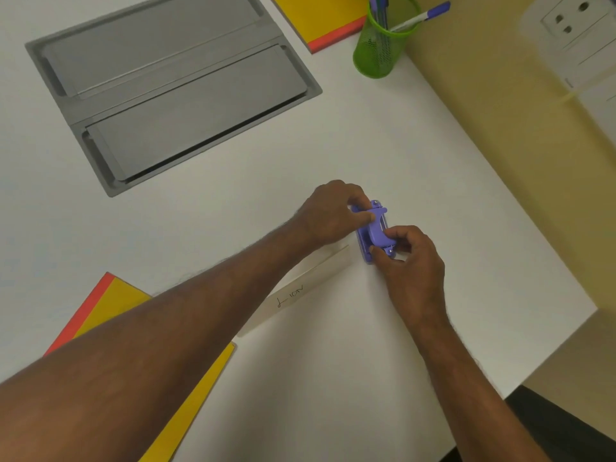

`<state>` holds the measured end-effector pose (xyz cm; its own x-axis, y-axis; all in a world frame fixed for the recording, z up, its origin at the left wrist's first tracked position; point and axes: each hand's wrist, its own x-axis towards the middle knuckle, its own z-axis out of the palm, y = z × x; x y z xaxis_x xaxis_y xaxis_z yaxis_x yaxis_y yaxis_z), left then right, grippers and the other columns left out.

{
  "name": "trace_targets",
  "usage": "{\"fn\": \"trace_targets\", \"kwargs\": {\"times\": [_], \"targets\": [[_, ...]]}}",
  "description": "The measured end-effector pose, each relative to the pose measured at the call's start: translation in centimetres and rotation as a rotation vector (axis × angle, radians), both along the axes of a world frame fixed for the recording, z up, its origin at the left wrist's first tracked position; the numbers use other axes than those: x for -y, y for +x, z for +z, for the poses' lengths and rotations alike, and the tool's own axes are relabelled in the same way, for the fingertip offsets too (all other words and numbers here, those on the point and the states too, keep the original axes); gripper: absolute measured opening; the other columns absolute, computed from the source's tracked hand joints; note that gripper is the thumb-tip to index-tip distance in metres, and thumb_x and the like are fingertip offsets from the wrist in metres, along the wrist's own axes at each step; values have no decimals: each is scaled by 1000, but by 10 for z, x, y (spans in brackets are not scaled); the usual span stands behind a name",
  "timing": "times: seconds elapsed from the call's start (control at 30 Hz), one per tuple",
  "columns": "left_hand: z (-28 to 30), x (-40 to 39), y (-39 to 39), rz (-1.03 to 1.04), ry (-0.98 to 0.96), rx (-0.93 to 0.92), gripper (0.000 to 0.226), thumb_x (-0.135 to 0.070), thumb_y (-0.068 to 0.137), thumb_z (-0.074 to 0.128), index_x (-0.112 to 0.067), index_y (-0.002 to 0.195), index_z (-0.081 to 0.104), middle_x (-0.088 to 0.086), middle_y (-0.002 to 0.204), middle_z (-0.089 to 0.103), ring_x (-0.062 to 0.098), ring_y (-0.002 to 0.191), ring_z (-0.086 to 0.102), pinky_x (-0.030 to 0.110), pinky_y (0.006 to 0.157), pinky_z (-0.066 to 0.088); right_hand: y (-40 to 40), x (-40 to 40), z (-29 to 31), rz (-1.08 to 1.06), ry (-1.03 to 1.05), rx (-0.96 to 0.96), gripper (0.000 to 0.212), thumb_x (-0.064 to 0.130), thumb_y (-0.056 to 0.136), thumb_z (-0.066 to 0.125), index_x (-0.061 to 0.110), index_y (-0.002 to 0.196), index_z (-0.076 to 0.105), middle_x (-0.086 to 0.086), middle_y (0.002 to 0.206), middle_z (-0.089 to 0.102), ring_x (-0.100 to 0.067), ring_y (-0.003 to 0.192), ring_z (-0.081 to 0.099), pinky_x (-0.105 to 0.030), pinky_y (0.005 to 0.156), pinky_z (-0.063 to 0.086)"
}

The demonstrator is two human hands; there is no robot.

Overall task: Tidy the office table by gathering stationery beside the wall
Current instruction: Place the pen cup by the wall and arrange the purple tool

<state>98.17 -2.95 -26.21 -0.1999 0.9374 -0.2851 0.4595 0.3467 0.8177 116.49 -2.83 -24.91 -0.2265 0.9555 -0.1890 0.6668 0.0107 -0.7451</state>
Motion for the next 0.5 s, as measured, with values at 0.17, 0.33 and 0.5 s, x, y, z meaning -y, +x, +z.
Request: {"fn": "trace_targets", "kwargs": {"times": [0.17, 0.33, 0.5], "targets": [[-3, -6, -5, 139, 48, 63, 12, -31, 87, 74, -26, 98, 74, -19, 93, 61, -5, 80, 55, 10, 71, 37, -12, -17, 1, 19, 33, -7, 28, 15, 85, 79, 19, 110, 67, 2, 109, 66, -11, 92, 62, 1, 72, 41], [-1, -18, -28, 211, 170, 11, 27, -25, 89, 73, -21, 116, 70, -7, 118, 65, 6, 98, 54, 18, 90, 43, -43, -56, 9, 112, 87, -25, 25, 14, 84, 78, 20, 106, 68, 3, 106, 67, -12, 93, 62, -4, 73, 43], [-1, -40, -60, 232, 239, -75, 35, -24, 91, 70, -18, 126, 65, -3, 129, 63, 6, 101, 52, 18, 93, 41, -82, -100, 11, 198, 145, 4, 25, 16, 84, 78, 19, 106, 68, 1, 108, 67, -14, 92, 62, -8, 74, 45]]}}
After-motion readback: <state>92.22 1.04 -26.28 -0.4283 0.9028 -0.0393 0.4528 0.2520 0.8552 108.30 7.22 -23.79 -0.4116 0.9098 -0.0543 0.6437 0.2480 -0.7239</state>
